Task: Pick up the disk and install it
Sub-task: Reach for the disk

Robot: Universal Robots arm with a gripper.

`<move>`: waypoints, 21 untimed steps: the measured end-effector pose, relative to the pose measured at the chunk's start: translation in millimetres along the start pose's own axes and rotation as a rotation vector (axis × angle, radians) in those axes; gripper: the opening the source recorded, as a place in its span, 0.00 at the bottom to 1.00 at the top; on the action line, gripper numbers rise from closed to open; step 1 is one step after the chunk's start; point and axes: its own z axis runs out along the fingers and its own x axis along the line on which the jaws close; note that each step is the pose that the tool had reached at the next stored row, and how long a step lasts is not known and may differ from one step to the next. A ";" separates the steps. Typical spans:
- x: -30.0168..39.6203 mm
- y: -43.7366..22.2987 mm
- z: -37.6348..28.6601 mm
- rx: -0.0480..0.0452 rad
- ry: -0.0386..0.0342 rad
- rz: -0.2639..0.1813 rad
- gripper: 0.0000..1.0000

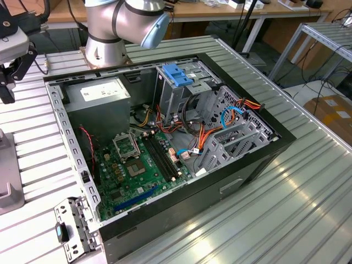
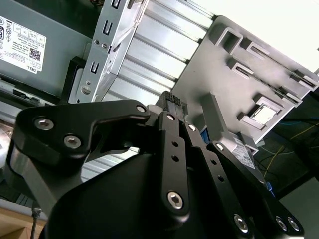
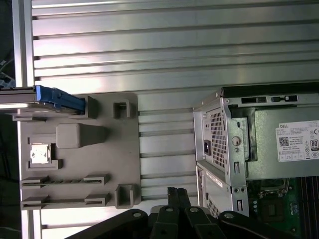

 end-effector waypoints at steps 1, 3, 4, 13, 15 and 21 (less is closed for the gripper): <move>0.8 -0.1 0.0 0.0000 0.0000 0.000 0.10; 1.6 -0.1 0.1 -0.0001 -0.0001 0.000 0.10; 2.1 -0.2 0.1 0.0000 0.0000 0.000 0.10; 5.9 -0.5 0.3 0.0000 0.0000 0.000 0.10; 6.8 -0.5 0.3 0.0000 0.0000 0.000 0.10; 9.2 -0.7 0.4 0.0000 0.0000 0.000 0.10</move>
